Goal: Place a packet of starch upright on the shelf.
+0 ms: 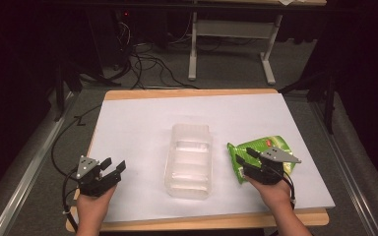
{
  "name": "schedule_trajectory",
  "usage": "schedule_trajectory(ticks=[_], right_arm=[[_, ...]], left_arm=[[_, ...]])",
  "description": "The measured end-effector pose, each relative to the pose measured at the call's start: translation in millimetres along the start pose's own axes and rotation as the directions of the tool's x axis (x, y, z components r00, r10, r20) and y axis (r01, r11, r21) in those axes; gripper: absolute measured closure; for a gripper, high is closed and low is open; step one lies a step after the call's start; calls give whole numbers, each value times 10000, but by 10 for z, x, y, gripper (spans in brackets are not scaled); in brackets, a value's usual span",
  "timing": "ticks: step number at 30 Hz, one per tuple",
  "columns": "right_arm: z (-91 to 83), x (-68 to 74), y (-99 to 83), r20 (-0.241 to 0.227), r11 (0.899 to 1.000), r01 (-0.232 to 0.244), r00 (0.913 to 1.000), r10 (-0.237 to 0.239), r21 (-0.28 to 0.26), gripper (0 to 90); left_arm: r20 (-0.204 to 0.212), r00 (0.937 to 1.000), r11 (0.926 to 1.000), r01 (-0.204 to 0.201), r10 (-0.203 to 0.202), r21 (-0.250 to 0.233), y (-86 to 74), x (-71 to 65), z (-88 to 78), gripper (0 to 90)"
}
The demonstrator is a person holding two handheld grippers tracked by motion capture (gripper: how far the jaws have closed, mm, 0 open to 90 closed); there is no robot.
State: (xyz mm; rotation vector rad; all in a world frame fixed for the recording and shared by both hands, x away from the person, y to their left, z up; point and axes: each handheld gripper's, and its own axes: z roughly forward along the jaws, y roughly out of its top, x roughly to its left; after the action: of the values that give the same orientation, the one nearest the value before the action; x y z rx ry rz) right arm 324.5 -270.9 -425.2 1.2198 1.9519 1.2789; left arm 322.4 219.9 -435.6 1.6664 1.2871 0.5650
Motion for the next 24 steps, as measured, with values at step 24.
schedule_trajectory(ticks=[24], right_arm=[[10, -156, 2, 35, 9994, 23, 10000, -24, 335, 417]], left_arm=[[534, 9965, 9943, -689, 647, 810, -21, -116, 115, 379]])
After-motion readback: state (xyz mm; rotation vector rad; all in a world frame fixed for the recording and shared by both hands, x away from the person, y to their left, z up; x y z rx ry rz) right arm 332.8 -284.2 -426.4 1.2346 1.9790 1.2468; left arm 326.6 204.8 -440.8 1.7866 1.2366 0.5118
